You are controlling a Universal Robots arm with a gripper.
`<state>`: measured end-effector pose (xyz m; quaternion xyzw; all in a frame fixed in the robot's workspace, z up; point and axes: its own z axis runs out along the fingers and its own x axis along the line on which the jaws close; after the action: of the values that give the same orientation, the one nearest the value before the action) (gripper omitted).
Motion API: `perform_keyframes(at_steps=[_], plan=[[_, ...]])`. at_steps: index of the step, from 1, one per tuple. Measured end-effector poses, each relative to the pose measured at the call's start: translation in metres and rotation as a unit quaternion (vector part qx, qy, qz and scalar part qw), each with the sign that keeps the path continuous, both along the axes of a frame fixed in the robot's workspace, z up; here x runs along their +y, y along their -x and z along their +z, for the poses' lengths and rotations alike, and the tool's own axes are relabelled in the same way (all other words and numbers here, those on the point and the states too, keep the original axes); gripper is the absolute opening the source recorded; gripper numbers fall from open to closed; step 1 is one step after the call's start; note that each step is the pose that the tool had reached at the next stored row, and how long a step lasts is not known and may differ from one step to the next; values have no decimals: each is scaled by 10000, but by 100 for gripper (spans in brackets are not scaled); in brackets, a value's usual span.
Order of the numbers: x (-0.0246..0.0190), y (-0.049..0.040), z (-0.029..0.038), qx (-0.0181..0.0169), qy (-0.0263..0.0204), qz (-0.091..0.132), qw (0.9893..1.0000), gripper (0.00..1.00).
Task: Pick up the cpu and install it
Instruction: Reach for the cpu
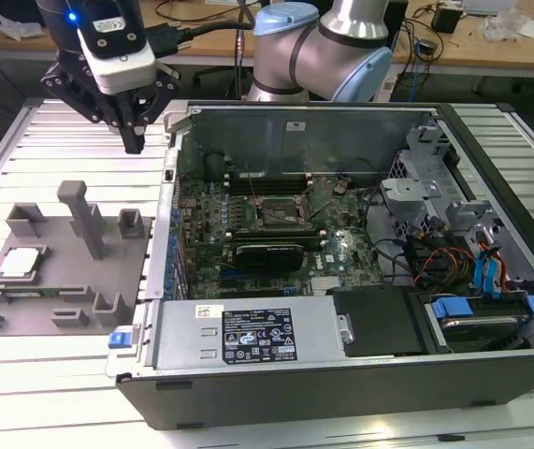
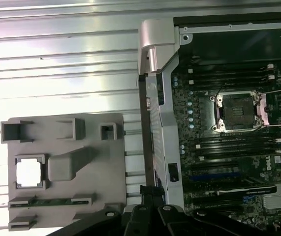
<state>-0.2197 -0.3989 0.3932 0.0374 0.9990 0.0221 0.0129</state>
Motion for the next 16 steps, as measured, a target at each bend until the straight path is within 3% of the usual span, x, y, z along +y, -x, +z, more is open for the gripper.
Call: perform_keyframes(at_steps=[10, 16], plan=[[0, 123, 0, 0, 0, 0, 10000, 11], [0, 312, 0, -3, 0, 0, 10000, 11]])
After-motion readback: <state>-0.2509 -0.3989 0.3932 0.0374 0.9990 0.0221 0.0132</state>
